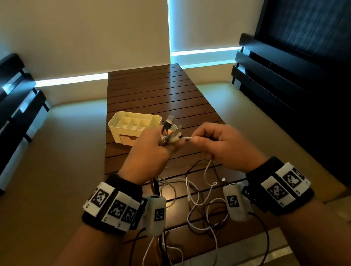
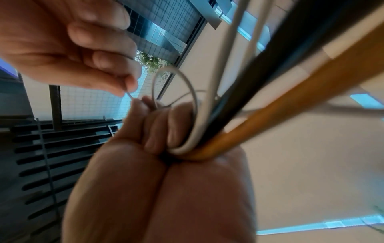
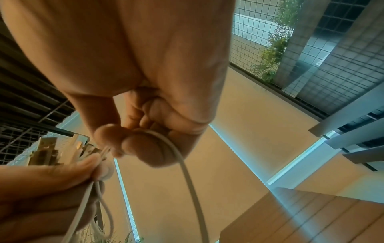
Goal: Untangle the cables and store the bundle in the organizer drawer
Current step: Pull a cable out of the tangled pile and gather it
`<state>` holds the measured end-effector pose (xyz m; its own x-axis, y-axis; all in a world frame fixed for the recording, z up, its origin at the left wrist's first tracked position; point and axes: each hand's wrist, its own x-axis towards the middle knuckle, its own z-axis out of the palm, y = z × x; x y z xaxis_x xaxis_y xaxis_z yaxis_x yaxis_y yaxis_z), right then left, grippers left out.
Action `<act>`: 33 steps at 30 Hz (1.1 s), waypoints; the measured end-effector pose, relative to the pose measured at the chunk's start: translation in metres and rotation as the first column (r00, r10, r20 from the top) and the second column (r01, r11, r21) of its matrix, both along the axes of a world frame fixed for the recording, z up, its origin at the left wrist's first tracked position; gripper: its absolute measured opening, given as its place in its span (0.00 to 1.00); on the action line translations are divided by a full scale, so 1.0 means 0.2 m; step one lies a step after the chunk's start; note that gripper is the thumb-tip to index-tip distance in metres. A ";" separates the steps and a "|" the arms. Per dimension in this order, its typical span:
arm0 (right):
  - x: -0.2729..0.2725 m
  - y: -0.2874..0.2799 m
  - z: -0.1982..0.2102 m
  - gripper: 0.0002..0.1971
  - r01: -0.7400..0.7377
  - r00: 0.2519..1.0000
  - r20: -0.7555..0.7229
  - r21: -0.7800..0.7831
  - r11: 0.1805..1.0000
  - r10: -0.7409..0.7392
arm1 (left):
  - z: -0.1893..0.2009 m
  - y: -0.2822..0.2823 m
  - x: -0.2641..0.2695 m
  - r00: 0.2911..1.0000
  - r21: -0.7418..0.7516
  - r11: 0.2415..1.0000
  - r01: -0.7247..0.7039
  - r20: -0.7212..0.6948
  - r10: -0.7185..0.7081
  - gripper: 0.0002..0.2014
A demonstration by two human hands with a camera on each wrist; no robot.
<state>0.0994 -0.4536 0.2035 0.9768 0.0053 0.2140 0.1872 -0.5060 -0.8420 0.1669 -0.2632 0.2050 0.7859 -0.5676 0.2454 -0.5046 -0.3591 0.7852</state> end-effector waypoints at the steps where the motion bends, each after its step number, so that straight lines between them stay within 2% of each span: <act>1: 0.00 0.00 -0.01 0.06 0.010 1.000 -0.020 0.034 0.999 -0.009 | -0.01 0.01 0.00 0.998 -0.069 0.996 -0.062 -0.024 0.061 0.07; 4: -0.02 -0.04 -0.09 0.07 0.084 0.995 -0.069 0.089 0.992 -0.078 | -0.03 0.05 0.03 0.956 -0.273 0.931 -0.242 -0.229 0.182 0.07; 6: -0.03 -0.06 -0.12 0.07 0.146 0.988 -0.066 0.080 0.986 -0.141 | -0.06 0.09 0.05 0.930 -0.250 0.924 -0.289 -0.302 0.209 0.08; 9: -0.02 -0.06 -0.11 0.07 0.197 0.976 -0.080 -0.075 0.978 -0.203 | -0.09 0.11 0.06 0.935 -0.146 0.947 -0.285 -0.260 0.241 0.06; 12: 0.01 -0.07 -0.09 0.09 0.141 0.961 -0.170 -0.373 0.917 -0.217 | -0.05 0.09 0.04 0.944 -0.152 0.943 -0.297 -0.196 0.266 0.04; 13: 0.01 -0.06 -0.09 0.10 0.123 0.958 -0.182 -0.431 0.894 -0.220 | -0.03 0.07 0.02 0.954 -0.145 0.950 -0.275 -0.165 0.251 0.04; 15: 0.01 -0.05 -0.07 0.10 0.097 0.962 -0.185 -0.451 0.887 -0.200 | -0.01 0.04 -0.02 0.971 -0.117 0.969 -0.218 -0.130 0.202 0.04; 21: -0.02 0.03 0.01 0.08 0.062 0.991 -0.096 -0.248 0.967 -0.089 | -0.06 -0.03 -0.06 0.987 0.042 0.999 0.002 -0.160 0.005 0.09; 23: -0.02 0.03 0.02 0.08 0.070 0.994 -0.070 -0.195 0.978 -0.086 | -0.07 -0.03 -0.06 0.990 0.053 0.998 0.015 -0.144 -0.007 0.10; 27: -0.05 0.04 0.01 0.08 0.076 0.993 -0.078 -0.094 0.993 -0.083 | -0.06 -0.02 -0.06 0.993 0.003 0.997 -0.071 -0.095 0.071 0.12; 30: -0.09 0.06 -0.01 0.09 0.107 0.983 -0.157 0.065 0.992 -0.096 | -0.06 0.00 -0.03 0.973 -0.104 0.981 -0.162 -0.184 0.141 0.13; 33: -0.14 0.11 -0.04 0.10 0.070 0.962 -0.273 0.218 0.973 -0.008 | -0.08 0.03 0.01 0.938 -0.177 0.952 -0.251 -0.288 0.194 0.12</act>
<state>0.0708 -0.4309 0.1955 0.9965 -0.0518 -0.0652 -0.0779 -0.3016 -0.9502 0.1690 -0.2575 0.1888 0.9384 -0.3292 0.1048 -0.1944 -0.2526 0.9478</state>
